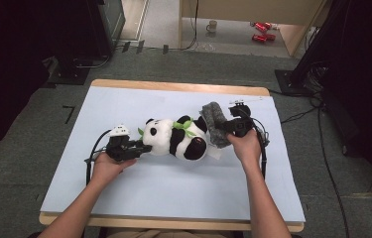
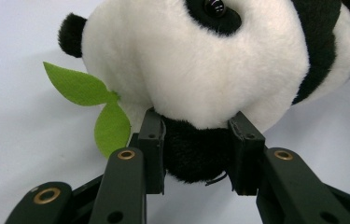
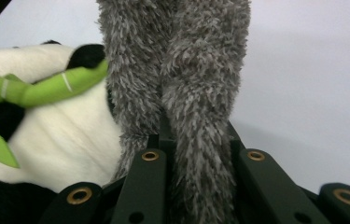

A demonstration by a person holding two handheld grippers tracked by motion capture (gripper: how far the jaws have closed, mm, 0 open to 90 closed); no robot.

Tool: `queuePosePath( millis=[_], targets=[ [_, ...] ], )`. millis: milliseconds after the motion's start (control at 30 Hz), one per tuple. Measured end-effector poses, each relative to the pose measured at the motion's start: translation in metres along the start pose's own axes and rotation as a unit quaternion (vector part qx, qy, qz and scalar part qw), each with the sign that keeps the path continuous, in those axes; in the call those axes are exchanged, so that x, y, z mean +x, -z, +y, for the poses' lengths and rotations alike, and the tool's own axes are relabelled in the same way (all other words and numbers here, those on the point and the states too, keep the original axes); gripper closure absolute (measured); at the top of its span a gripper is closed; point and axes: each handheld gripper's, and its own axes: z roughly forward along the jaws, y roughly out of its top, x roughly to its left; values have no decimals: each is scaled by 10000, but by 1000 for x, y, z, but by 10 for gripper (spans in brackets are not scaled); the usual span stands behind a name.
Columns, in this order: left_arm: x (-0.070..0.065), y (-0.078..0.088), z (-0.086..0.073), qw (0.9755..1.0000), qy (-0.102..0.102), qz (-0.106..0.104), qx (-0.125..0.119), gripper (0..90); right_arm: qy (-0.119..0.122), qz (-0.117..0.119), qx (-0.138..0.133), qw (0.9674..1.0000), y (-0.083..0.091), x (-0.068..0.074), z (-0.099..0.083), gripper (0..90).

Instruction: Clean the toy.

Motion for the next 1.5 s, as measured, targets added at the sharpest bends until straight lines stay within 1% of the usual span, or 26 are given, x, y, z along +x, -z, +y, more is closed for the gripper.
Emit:
queuePosePath(
  millis=[67,133,233,267,300,433,600,700,767,800,833,900,1000,1067,1100,1233,1500],
  targets=[
    [-1,0,0,10000,-5,27,21,638,-85,20,-48,10000,2,-6,-4,794],
    [-1,0,0,10000,-12,42,28,637,-120,69,-184,9997,7,-10,-6,794],
    [-2,0,0,10000,-2,43,20,635,-60,183,-427,9989,16,-11,-6,794],
    [-2,0,0,10000,17,43,10,634,-41,200,-432,9989,17,-10,-4,793],
    [-2,0,0,10000,23,44,4,632,13,209,-409,9989,18,-9,0,793],
    [-2,1,-1,10000,-2,47,0,623,90,332,-556,9979,19,-4,13,792],
    [-3,1,-4,10000,10,72,-33,613,208,557,-663,9960,19,9,26,788],
    [-4,1,-5,10000,19,87,-35,608,311,585,-584,9961,10,18,29,781],
    [-4,2,-5,9999,31,93,-37,605,390,527,-459,9968,1,22,29,776],
    [-4,2,-5,9999,59,91,-41,597,426,482,-395,9971,-4,23,28,770],
    [-4,2,-5,9999,132,86,-56,585,446,486,-372,9971,-9,23,27,764],
    [-4,2,-4,9997,207,78,-59,564,407,510,-371,9972,-13,23,26,760],
    [-4,2,-3,9997,192,101,-62,548,430,509,-362,9971,-14,21,25,761],
    [-4,2,-3,9997,233,94,-81,534,401,517,-364,9972,-14,18,24,761],
    [-4,1,-2,9997,229,97,-86,533,392,523,-400,9971,-15,17,22,761],
    [-6,1,-1,9997,199,141,-66,533,283,519,-403,9974,-15,10,18,761],
    [-4,1,-1,9997,224,85,-14,527,183,406,-337,9984,-8,-1,8,765]
  ],
)
